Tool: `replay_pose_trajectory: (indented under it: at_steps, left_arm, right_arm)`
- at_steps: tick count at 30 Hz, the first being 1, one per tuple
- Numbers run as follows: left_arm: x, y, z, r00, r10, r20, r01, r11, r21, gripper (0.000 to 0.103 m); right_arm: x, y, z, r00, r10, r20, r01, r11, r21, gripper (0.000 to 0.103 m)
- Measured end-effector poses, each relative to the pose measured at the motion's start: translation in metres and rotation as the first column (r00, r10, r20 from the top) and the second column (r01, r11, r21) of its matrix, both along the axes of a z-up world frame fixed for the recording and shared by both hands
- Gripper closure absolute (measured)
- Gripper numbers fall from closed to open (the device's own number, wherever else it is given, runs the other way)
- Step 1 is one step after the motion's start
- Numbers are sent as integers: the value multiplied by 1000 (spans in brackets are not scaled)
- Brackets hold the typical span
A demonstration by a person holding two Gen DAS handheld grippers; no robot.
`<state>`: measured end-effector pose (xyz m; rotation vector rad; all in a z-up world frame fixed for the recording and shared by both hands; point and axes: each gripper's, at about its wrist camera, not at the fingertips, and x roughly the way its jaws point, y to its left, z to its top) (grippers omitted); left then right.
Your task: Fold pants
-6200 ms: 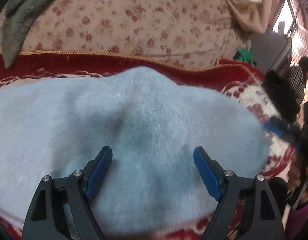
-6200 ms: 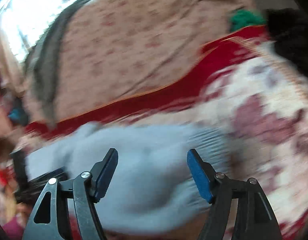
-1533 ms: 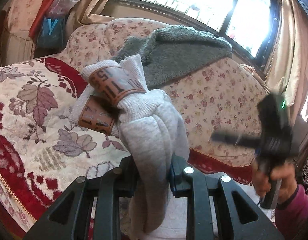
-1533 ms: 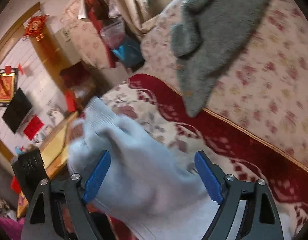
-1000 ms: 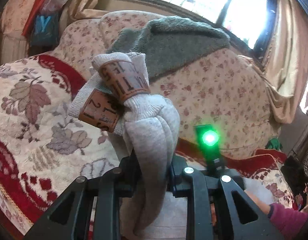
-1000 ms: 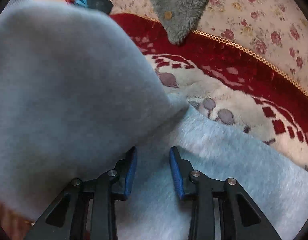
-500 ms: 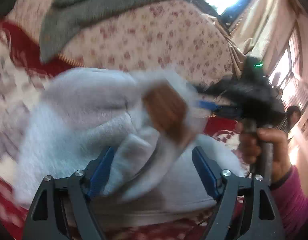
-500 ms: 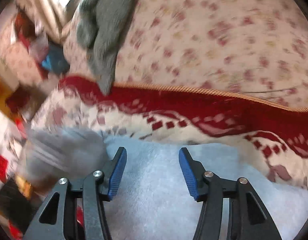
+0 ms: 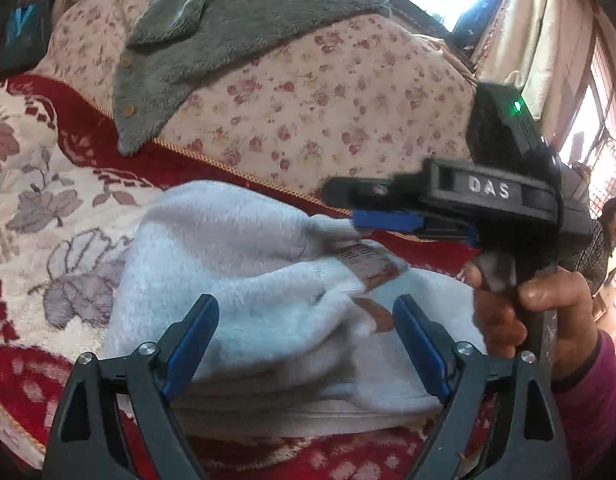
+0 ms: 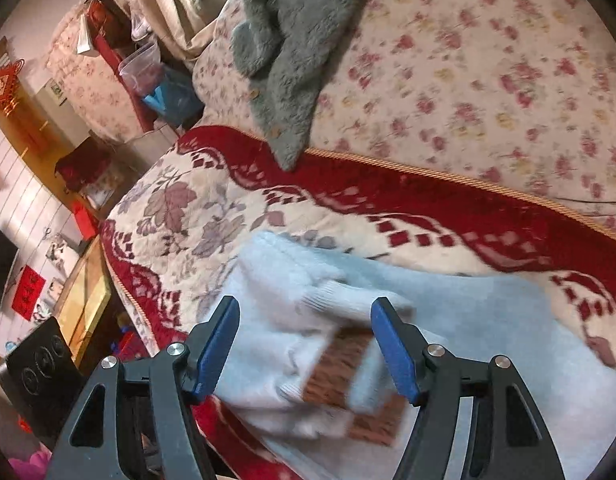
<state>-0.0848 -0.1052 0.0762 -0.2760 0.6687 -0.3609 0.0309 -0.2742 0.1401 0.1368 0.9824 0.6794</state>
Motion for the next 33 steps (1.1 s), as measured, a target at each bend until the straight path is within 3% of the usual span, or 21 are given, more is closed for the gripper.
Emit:
replay_pose_trajectory:
  at_steps: [3,6,8,11,12,15,20,22,26,30,33]
  left_arm:
    - [9,-2,-17,998,3,-59,-2,1000,6,15]
    - [7,-5,-34,995,-16,-97,18,1000,20,15]
    - [5,-7,-40,995,-30,-97,34,999,37,15]
    - [2,-8,-43,995,-50,-86,55,997,47,15]
    - [2,-8,-44,995,-53,-84,58,997,54,15]
    - [1,-8,-43,995,-56,-85,61,997,53,15]
    - [-1,-6,-43,995,-59,-78,63,997,46,15]
    - [-2,-4,-43,995,-60,-78,63,997,37,15]
    - [-2,-2,-42,994,-57,-89,59,998,19,15]
    - [-6,1,-37,994,-52,-93,53,999,6,15]
    - [-8,4,-30,995,-38,-89,37,999,-4,15]
  right_arm:
    - [9,22,-13,999,33,-16,-34,998,-51,31]
    - [17,35,-30,999,10,32,-2,973,-233,42]
    - [26,29,-46,999,-32,21,37,961,-275,43]
    - [36,17,-67,997,-72,-28,64,969,-240,43]
    - [38,1,-76,993,-110,-53,100,981,-165,41]
    - [27,-7,-64,993,-111,-40,106,988,-114,39]
    - [-12,-15,-30,994,-97,56,103,988,-114,37]
    - [-27,-21,-30,993,-92,69,99,989,-111,35]
    - [-42,-28,-65,995,-97,28,101,969,-225,34]
    - [-41,-53,-79,985,-158,-72,150,984,-100,31]
    - [-48,-58,-68,988,-143,-54,137,986,-99,31]
